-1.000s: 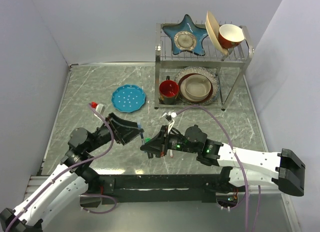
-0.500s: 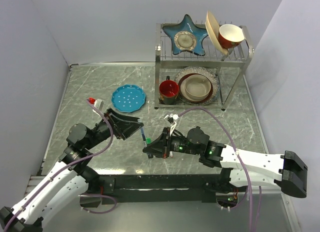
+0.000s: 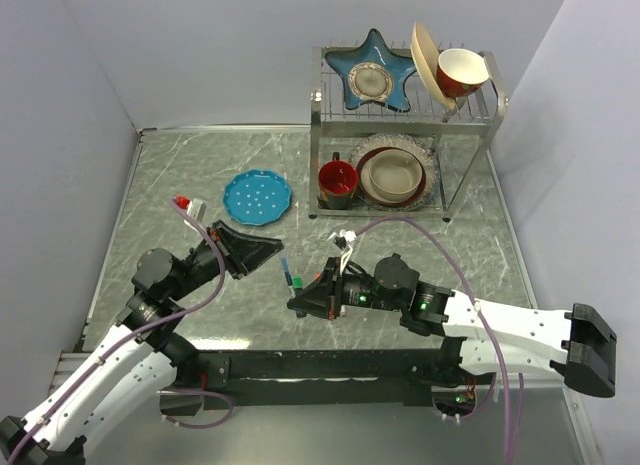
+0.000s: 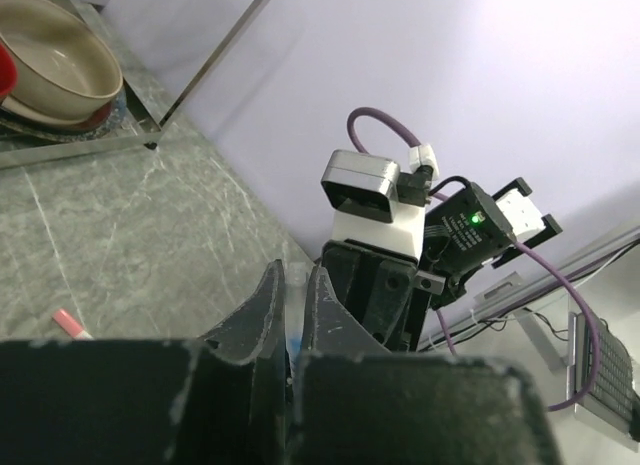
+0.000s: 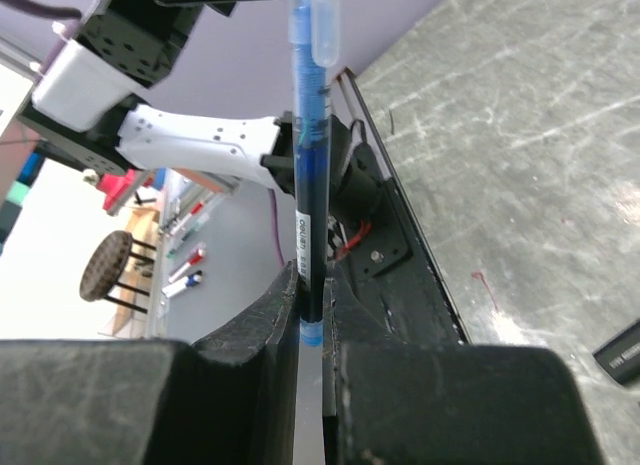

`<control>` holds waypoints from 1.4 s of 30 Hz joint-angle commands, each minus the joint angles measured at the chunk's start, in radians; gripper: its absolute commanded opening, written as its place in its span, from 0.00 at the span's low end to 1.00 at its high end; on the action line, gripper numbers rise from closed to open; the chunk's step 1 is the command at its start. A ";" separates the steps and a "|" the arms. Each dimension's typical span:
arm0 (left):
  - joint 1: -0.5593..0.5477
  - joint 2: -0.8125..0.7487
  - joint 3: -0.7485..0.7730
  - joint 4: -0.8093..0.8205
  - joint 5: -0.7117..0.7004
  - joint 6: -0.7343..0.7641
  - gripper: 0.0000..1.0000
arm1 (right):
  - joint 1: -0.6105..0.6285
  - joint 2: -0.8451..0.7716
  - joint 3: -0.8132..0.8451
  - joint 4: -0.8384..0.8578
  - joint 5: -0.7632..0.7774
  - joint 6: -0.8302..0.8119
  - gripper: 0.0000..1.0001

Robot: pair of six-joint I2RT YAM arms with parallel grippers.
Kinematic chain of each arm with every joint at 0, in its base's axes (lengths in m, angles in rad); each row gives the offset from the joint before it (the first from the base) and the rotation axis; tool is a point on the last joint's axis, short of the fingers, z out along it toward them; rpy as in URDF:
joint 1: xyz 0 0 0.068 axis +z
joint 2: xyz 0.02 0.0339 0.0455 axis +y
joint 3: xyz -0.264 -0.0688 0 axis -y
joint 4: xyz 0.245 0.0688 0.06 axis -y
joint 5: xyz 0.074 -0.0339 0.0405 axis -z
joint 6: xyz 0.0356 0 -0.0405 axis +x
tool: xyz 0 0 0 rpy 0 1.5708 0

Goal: Insert the pens into the pen caps

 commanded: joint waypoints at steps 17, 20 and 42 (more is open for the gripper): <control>-0.024 -0.179 -0.338 0.145 0.049 -0.183 0.01 | -0.120 0.070 0.405 -0.181 0.100 -0.121 0.00; -0.024 -0.167 -0.339 0.071 0.019 -0.166 0.01 | -0.168 0.113 0.474 -0.209 0.093 -0.130 0.00; -0.188 0.169 -0.422 0.388 0.027 -0.203 0.01 | -0.329 0.392 0.703 -0.186 -0.074 -0.155 0.00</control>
